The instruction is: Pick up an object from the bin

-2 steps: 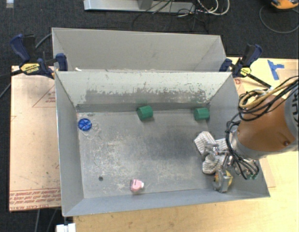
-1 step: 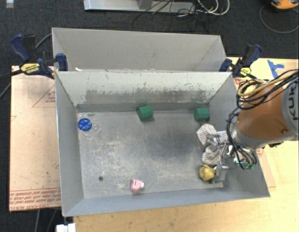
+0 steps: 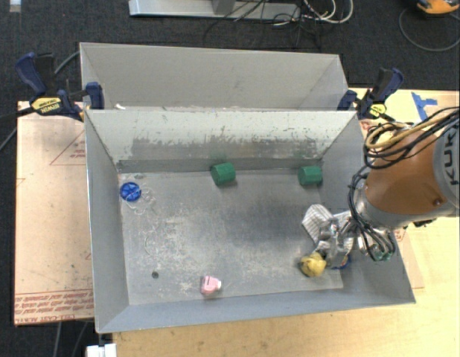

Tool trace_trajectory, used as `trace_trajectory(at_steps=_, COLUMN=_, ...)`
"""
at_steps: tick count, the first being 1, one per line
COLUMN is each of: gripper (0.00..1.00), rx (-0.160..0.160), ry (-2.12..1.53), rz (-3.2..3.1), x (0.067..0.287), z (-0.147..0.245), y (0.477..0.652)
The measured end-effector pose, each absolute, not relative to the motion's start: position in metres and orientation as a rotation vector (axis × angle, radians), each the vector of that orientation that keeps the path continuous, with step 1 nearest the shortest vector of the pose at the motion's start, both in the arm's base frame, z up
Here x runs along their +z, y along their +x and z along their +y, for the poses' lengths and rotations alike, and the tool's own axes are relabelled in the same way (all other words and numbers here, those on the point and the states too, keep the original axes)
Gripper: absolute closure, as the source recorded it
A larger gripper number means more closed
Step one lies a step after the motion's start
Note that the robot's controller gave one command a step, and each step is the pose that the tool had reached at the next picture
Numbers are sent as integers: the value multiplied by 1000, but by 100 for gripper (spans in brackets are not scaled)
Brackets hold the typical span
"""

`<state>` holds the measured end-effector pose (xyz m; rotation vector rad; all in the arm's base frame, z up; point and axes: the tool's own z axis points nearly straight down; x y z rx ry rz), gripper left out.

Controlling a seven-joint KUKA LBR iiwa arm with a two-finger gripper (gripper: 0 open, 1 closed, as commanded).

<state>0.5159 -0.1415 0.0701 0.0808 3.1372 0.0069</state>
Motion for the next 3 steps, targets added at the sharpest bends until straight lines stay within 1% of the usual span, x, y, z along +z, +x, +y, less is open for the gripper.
trace_trajectory(at_steps=1, gripper=100, rx=7, ry=81, rz=3137, x=70, z=-142, y=516)
trace_trajectory(at_steps=2, gripper=100, rx=8, ry=103, rz=3140, x=175, z=-136, y=525)
trace_trajectory(at_steps=3, gripper=100, rx=7, ry=242, rz=3123, x=104, z=-146, y=555)
